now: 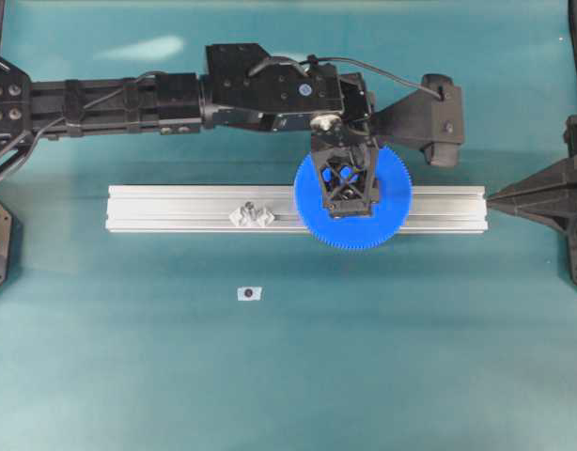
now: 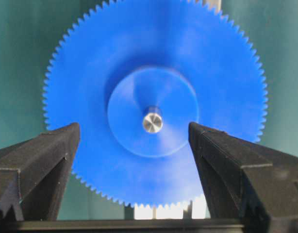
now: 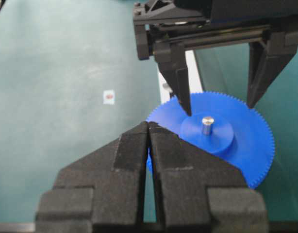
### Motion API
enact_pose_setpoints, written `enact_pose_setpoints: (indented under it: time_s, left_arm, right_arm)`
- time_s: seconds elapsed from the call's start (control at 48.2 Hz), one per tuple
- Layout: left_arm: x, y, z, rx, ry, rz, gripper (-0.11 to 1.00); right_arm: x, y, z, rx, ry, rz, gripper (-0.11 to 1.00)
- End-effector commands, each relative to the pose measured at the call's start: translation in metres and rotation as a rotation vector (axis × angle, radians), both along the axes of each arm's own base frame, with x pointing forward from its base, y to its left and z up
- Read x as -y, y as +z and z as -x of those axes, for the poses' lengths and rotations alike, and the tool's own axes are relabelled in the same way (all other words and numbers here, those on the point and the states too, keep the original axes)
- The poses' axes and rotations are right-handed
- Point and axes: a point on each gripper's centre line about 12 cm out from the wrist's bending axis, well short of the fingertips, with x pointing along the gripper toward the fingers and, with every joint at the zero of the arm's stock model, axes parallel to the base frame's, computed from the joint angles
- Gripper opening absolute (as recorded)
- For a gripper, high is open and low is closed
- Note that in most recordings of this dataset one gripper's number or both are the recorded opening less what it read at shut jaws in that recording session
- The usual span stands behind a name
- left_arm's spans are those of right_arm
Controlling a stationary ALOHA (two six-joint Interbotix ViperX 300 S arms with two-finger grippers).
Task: Insert the large gear onto the shaft.
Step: 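Push the gear onto the metal shaft with the left gripper, then open the left gripper and hold it back from the gear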
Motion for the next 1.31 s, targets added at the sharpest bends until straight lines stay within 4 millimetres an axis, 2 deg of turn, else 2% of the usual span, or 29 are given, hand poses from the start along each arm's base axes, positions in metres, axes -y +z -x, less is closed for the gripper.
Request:
enact_pose_setpoints:
  time_s: [0.0,0.27,1.287]
  left_arm:
    - [0.002,0.026,-0.002,0.062,-0.003,-0.009,0.87]
    - [0.011,0.028,-0.004,0.062,-0.017,-0.008,0.87]
    - [0.013,0.037,-0.003,0.049,-0.018,-0.005,0.91]
  right_arm:
    - [0.0,0.004,-0.002,0.009,-0.003,-0.01,0.08]
    - [0.0,0.005,-0.002,0.011,-0.004,-0.012,0.08]
    - [0.0,0.005,-0.002,0.011,-0.003,-0.012,0.08]
